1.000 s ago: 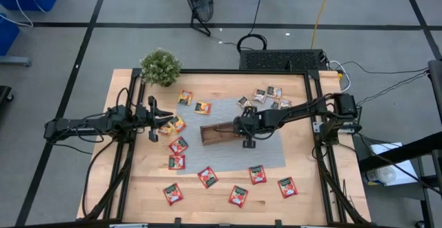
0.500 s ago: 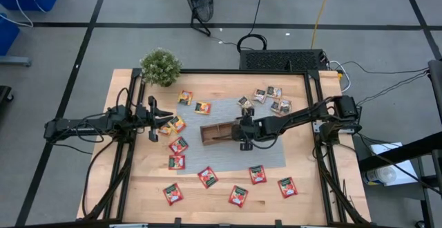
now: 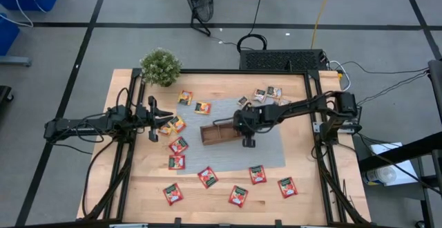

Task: Pick & Place Tea
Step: Put the brown tea bag into the right section of the wooden organizer

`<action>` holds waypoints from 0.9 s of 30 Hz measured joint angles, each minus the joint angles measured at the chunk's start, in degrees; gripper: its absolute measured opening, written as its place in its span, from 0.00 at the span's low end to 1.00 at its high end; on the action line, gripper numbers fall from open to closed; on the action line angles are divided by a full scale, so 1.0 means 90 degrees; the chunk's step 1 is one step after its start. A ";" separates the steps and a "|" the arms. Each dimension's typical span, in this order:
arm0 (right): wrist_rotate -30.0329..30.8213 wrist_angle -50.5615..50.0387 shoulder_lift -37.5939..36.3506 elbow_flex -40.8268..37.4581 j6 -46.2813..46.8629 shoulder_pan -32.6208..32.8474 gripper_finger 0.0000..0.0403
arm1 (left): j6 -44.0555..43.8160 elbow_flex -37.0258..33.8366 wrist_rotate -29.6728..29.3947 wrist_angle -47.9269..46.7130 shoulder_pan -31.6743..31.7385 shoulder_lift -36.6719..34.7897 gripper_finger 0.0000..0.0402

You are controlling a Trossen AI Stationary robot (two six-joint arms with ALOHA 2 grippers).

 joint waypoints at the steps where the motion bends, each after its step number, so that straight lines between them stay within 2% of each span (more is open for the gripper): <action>1: -0.0071 0.0032 0.0018 0.0000 0.0044 -0.0052 0.00 | -0.0002 0.0002 0.0000 -0.0001 0.0001 0.0000 0.17; 11: -0.0012 0.0166 0.0323 0.0007 0.0150 -0.0058 0.00 | 0.0000 0.0002 0.0000 0.0001 -0.0001 -0.0001 0.17; 24: 0.1252 0.0277 0.0289 0.0000 0.0126 0.0276 0.00 | -0.0001 0.0002 0.0000 -0.0001 0.0001 -0.0001 0.17; 27: 0.1255 0.0324 0.0289 0.0000 0.0126 0.0284 0.00 | -0.0002 0.0002 0.0000 0.0001 -0.0001 -0.0001 0.17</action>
